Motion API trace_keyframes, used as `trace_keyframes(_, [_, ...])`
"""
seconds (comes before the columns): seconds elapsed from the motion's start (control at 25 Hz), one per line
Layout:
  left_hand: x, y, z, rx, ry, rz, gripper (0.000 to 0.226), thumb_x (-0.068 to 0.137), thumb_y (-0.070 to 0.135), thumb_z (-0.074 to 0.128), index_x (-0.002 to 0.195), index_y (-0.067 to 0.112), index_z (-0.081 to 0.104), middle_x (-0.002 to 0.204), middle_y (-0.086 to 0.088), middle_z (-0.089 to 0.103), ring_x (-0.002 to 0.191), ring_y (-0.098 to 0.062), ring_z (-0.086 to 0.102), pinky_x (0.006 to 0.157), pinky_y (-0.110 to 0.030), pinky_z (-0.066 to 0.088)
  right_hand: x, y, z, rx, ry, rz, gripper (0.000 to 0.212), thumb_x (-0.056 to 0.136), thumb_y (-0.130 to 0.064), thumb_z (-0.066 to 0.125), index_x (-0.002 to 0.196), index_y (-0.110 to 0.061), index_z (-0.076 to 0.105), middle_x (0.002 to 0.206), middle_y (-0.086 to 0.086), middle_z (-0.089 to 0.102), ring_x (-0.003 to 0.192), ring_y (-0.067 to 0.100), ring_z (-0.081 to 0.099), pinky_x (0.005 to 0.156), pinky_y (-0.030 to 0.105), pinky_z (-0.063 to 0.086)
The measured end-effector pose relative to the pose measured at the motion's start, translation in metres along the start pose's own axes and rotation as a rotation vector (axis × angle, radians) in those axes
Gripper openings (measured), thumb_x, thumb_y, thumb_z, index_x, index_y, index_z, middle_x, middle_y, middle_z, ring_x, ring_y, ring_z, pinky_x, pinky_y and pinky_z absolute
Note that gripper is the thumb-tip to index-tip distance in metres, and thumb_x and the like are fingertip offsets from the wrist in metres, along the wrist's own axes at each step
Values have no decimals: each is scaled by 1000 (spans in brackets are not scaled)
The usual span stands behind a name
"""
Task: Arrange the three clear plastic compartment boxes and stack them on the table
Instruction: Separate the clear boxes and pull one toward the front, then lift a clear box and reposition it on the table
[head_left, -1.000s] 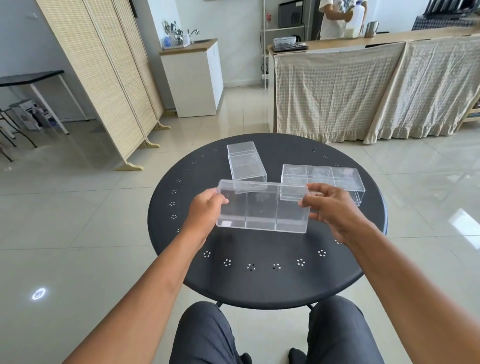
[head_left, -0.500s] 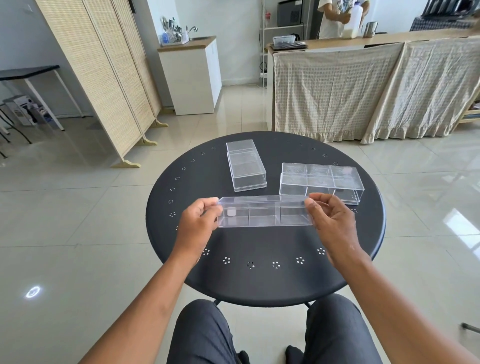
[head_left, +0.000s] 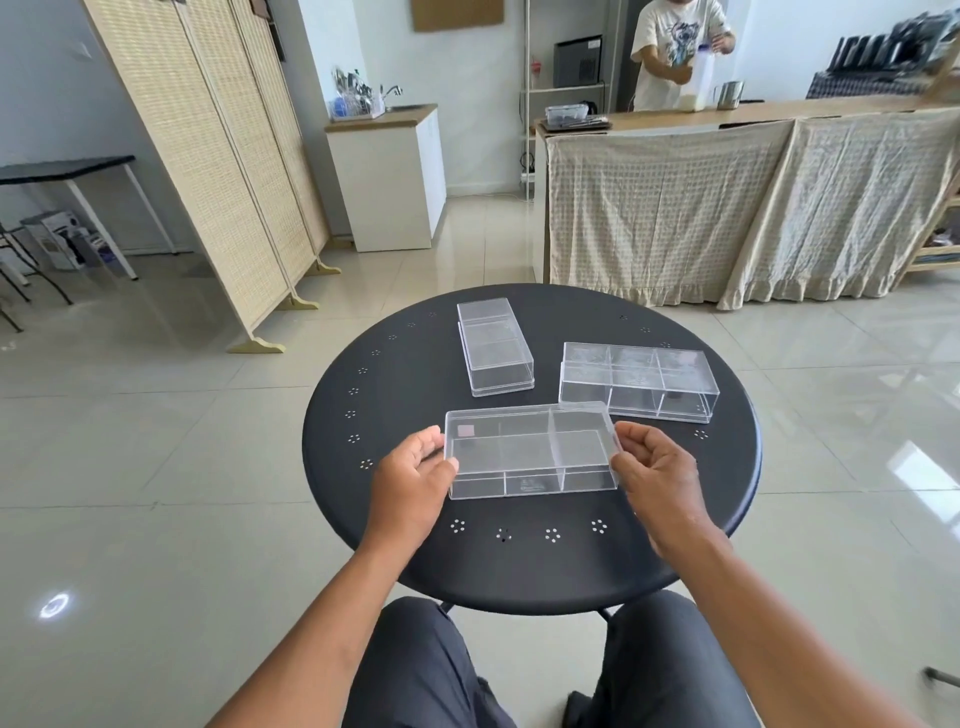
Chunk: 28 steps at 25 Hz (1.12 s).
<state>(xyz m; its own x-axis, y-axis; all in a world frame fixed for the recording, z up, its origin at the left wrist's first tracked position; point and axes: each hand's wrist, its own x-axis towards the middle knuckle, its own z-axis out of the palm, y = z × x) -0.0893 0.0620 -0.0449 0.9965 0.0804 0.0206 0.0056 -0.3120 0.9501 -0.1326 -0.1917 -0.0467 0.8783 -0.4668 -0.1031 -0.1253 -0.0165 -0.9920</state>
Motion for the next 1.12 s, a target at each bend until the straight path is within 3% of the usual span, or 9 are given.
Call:
trace_keyframes(0.2, [44, 22, -17, 7, 59, 5, 58, 79, 26, 62, 135, 9, 67, 130, -8, 74, 116, -18, 72, 106, -48, 56, 4, -50, 12, -342, 48, -204, 43, 94, -15, 65, 137, -20, 64, 118, -15, 65, 115, 13, 67, 105, 30, 48])
trace_keyframes(0.36, [135, 54, -17, 103, 53, 44, 48, 87, 19, 63, 134, 8, 67, 130, -10, 74, 121, -24, 70, 108, -45, 54, 53, -85, 65, -43, -86, -12, 18, 93, -9, 65, 108, -3, 72, 104, 9, 75, 102, 31, 75, 106, 50, 55])
trace_keyframes(0.48, [209, 70, 7, 227, -1, 51, 48, 92, 20, 64, 139, 9, 64, 139, -8, 70, 128, -22, 66, 107, -27, 46, 88, -96, 109, 299, -229, 362, 44, 96, -5, 64, 136, 12, 51, 139, 37, 51, 123, 48, 59, 113, 55, 47])
trace_keyframes(0.6, [272, 74, 34, 312, -85, 58, 52, 94, 19, 61, 145, 9, 57, 149, -10, 62, 136, -23, 59, 103, -24, 41, 121, -95, 139, 410, -201, 486, 71, 97, -9, 64, 157, 3, 27, 162, 38, 25, 147, 56, 33, 119, 60, 36])
trace_keyframes(0.76, [327, 56, 55, 453, -261, 23, 53, 93, 16, 55, 145, 15, 55, 151, -11, 58, 136, -30, 55, 104, -32, 42, 152, -79, 157, 341, -95, 573, 72, 96, -15, 66, 158, -7, 30, 166, 27, 27, 150, 52, 32, 120, 64, 32])
trace_keyframes(0.88, [335, 40, 50, 445, -298, 22, 11, 91, 20, 61, 99, 26, 61, 111, -4, 62, 102, -27, 57, 87, -34, 43, 166, -70, 153, 259, -2, 542, 64, 97, -15, 66, 153, -10, 38, 162, 20, 38, 147, 42, 41, 116, 64, 37])
trace_keyframes(0.96, [332, 28, 34, 375, -307, -26, 27, 87, 33, 72, 108, 16, 67, 114, -10, 69, 106, -30, 65, 96, -41, 51, 176, -69, 152, 209, 48, 518, 54, 95, -14, 68, 145, -8, 47, 144, 14, 54, 132, 34, 52, 112, 61, 42])
trace_keyframes(1.04, [325, 18, 11, 335, -343, -131, 54, 83, 38, 79, 123, 4, 64, 106, -13, 70, 97, -27, 67, 80, -39, 57, 180, -70, 153, 153, 66, 492, 28, 95, -8, 66, 121, -3, 56, 113, 11, 57, 109, 26, 53, 108, 55, 47])
trace_keyframes(1.12, [314, 11, -8, 306, -377, -245, 42, 85, 33, 79, 113, 5, 65, 103, -11, 66, 86, -19, 60, 66, -32, 55, 183, -71, 154, 77, 91, 448, 8, 93, 3, 64, 99, 0, 61, 109, 20, 61, 95, 24, 46, 104, 51, 48])
